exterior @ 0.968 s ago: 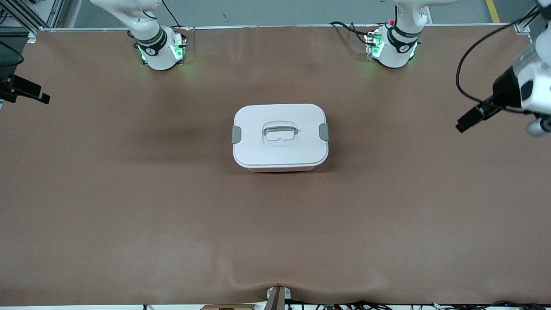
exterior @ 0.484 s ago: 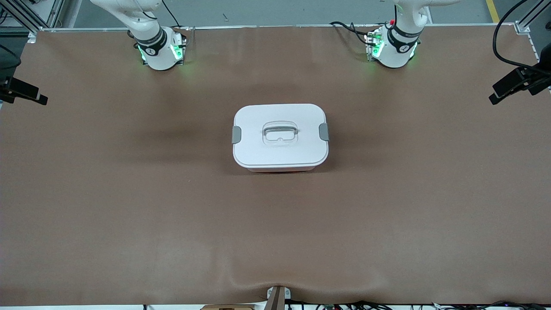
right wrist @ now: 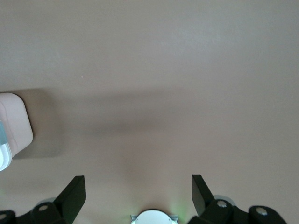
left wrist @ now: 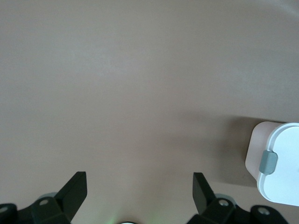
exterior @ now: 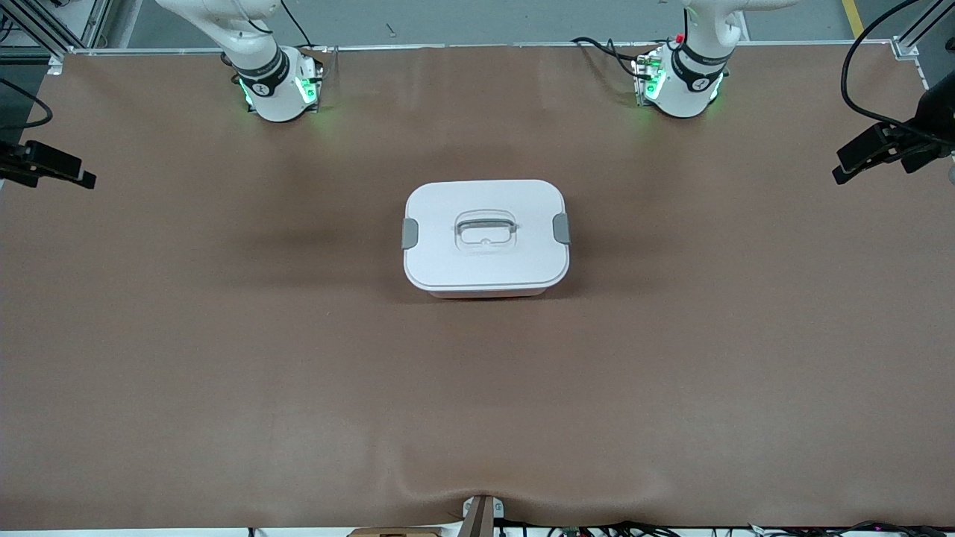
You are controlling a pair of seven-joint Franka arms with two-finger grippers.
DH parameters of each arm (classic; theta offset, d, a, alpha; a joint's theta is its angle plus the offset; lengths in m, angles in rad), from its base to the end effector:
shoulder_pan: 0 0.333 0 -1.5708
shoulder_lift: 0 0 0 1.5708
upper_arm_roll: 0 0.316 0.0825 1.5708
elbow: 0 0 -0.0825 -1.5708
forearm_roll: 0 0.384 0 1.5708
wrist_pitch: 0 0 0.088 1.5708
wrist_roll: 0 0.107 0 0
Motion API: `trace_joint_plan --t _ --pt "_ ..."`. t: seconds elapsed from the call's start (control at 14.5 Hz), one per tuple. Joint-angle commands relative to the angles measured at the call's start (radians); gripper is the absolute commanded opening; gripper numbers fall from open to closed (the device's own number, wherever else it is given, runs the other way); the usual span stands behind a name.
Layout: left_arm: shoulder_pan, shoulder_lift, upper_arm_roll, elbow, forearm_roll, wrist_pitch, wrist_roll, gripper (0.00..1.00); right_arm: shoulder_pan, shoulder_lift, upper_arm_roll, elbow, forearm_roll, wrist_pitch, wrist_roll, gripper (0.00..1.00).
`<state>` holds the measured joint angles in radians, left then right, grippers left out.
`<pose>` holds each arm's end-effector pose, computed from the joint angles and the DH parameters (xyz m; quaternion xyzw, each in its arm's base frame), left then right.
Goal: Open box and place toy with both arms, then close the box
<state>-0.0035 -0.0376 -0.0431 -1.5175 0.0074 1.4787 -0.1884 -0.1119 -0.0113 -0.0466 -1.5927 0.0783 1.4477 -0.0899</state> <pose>0.5328 -0.0245 0.6618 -0.9975 -0.0712 0.0001 0.0045 0.5314 -0.0758 0.6109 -0.9965 0.0320 0.0614 0.0473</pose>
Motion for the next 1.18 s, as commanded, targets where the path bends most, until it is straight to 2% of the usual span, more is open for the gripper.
trace_joint_plan --t 0.0,0.35,1.11 --pt "-0.003 -0.001 -0.003 0.002 -0.007 0.005 0.023 1.0 0.044 -0.01 0.001 0.0 -0.009 0.034 -0.004 1.0" --pt "-0.001 0.002 -0.004 0.002 -0.009 0.005 0.021 1.0 0.141 -0.036 0.002 0.002 -0.045 0.016 0.067 1.0" --pt "0.007 0.002 -0.003 0.006 -0.017 -0.001 0.084 1.0 0.135 -0.036 -0.005 0.008 -0.058 -0.001 0.062 1.0"
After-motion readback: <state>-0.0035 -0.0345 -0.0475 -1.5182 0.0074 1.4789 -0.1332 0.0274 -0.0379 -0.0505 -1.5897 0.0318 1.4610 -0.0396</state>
